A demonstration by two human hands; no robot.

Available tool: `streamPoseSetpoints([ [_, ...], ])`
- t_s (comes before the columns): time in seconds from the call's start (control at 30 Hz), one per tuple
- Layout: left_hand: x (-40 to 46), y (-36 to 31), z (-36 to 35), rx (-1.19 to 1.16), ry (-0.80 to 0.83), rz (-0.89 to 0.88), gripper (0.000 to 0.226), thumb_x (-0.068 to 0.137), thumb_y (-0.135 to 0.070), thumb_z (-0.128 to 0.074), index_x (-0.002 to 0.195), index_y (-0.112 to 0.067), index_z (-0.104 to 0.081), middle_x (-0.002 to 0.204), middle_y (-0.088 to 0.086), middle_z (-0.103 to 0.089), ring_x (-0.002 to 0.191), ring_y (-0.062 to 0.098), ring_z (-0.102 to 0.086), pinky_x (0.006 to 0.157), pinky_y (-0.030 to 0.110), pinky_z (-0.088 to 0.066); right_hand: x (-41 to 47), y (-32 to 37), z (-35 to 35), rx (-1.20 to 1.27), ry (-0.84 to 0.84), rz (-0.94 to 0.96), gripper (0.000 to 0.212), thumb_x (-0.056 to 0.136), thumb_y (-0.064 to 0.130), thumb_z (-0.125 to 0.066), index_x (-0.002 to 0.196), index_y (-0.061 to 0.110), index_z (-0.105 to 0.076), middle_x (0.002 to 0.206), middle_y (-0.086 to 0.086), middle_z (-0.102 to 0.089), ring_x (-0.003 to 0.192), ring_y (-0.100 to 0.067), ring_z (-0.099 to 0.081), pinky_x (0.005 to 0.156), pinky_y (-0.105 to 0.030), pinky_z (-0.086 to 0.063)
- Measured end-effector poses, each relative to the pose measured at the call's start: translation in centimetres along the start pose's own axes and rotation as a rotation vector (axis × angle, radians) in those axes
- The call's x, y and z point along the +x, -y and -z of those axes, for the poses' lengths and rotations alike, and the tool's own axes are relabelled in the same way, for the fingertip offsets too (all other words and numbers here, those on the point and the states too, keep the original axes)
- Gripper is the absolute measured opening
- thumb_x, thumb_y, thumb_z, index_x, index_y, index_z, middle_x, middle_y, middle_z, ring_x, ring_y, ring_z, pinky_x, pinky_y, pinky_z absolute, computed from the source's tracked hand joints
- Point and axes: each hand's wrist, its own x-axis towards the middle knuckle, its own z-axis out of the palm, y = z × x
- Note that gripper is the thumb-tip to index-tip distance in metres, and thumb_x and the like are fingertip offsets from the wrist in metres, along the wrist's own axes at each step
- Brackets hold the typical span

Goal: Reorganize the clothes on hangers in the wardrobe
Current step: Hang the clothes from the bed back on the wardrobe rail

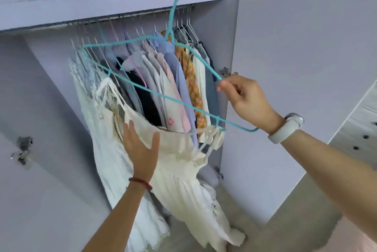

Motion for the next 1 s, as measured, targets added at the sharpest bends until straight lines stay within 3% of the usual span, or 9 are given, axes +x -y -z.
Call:
streamPoseSetpoints([
  [0.1, -5.1, 1.1, -3.2, 0.087, 0.189, 0.097, 0.097, 0.076, -0.037, -0.071, 0.146, -0.009, -0.01, 0.155, 0.008, -0.006, 0.142, 0.016, -0.006, 0.112, 0.023, -0.007, 1.4, 1.6, 0.6, 0.094, -0.084, -0.02, 0.025, 0.095, 0.013, -0.045, 0.073, 0.019, -0.056, 0.052, 0.003, -0.039, 0.047, -0.005, -0.033, 0.052, -0.018, -0.029],
  [0.23, -5.7, 0.1, -7.4, 0.086, 0.214, 0.241, 0.105, 0.075, -0.036, -0.073, 0.146, -0.003, -0.004, 0.154, 0.014, -0.006, 0.143, 0.023, -0.006, 0.114, 0.032, -0.01, 1.7, 2.4, 1.1, 0.157, -0.162, -0.051, 0.027, 0.096, 0.013, -0.043, 0.072, 0.018, -0.055, 0.06, -0.011, -0.047, 0.055, -0.018, -0.038, 0.056, -0.027, -0.032],
  [0.33, -4.2, -0.8, -10.0, 0.072, 0.239, 0.33, 0.094, 0.081, -0.037, -0.067, 0.146, -0.002, -0.008, 0.154, 0.015, -0.011, 0.141, 0.027, -0.012, 0.112, 0.034, -0.015, 1.1, 1.7, 1.3, 0.178, -0.232, -0.129, 0.026, 0.095, 0.012, -0.043, 0.072, 0.016, -0.055, 0.061, -0.014, -0.049, 0.055, -0.017, -0.039, 0.058, -0.028, -0.036],
  [0.47, -3.2, -1.3, -12.2, 0.099, 0.312, 0.232, 0.057, 0.086, -0.031, -0.062, 0.133, -0.004, -0.044, 0.139, 0.015, -0.043, 0.128, 0.028, -0.038, 0.103, 0.033, -0.031, 0.6, 0.2, 2.6, 0.171, -0.302, -0.186, 0.023, 0.093, 0.011, -0.043, 0.075, 0.013, -0.057, 0.05, 0.01, -0.045, 0.044, -0.003, -0.038, 0.05, -0.017, -0.033],
  [0.57, -4.3, -1.6, -13.4, -0.036, 0.459, 0.105, 0.058, 0.082, -0.024, -0.069, 0.132, -0.008, -0.045, 0.132, 0.005, -0.046, 0.124, 0.02, -0.04, 0.103, 0.029, -0.033, 0.4, -0.4, 3.7, 0.173, -0.329, -0.2, 0.024, 0.093, 0.01, -0.043, 0.073, 0.015, -0.055, 0.041, 0.02, -0.048, 0.042, 0.002, -0.043, 0.048, -0.008, -0.028],
  [0.67, -6.4, -1.5, -14.7, -0.07, 0.476, 0.047, 0.049, 0.082, -0.026, -0.069, 0.125, -0.012, -0.051, 0.118, -0.008, -0.049, 0.112, 0.01, -0.045, 0.092, 0.019, -0.035, 0.1, -0.8, 4.4, 0.169, -0.358, -0.208, 0.029, 0.093, 0.01, -0.043, 0.068, 0.02, -0.053, 0.041, 0.015, -0.045, 0.041, 0.0, -0.04, 0.049, -0.012, -0.028],
  [0.77, -7.2, -1.8, -15.8, -0.039, 0.395, 0.094, 0.025, 0.091, -0.024, -0.056, 0.11, -0.009, -0.063, 0.104, 0.001, -0.065, 0.101, 0.02, -0.058, 0.082, 0.02, -0.04, -0.4, -1.3, 5.0, 0.139, -0.381, -0.227, 0.031, 0.094, 0.01, -0.042, 0.067, 0.024, -0.052, 0.044, 0.014, -0.042, 0.042, -0.003, -0.037, 0.049, -0.016, -0.028],
  [0.87, -6.8, -2.4, -15.9, -0.077, 0.446, 0.138, 0.016, 0.095, -0.017, -0.047, 0.089, -0.008, -0.06, 0.071, 0.003, -0.059, 0.074, 0.026, -0.055, 0.06, 0.02, -0.036, -1.2, -2.7, 6.4, 0.069, -0.427, -0.258, 0.026, 0.094, 0.012, -0.042, 0.072, 0.017, -0.056, 0.05, 0.003, -0.041, 0.046, -0.013, -0.035, 0.049, -0.022, -0.031],
  [1.0, -5.8, -1.5, -13.0, -0.055, 0.494, 0.06, 0.016, 0.099, -0.018, -0.036, 0.086, -0.011, -0.043, 0.076, 0.007, -0.051, 0.072, 0.021, -0.048, 0.061, 0.023, -0.03, -2.4, -5.6, 8.2, -0.042, -0.455, -0.292, 0.023, 0.094, 0.012, -0.042, 0.083, 0.005, -0.061, 0.052, 0.001, -0.042, 0.046, -0.009, -0.037, 0.051, -0.023, -0.032],
])
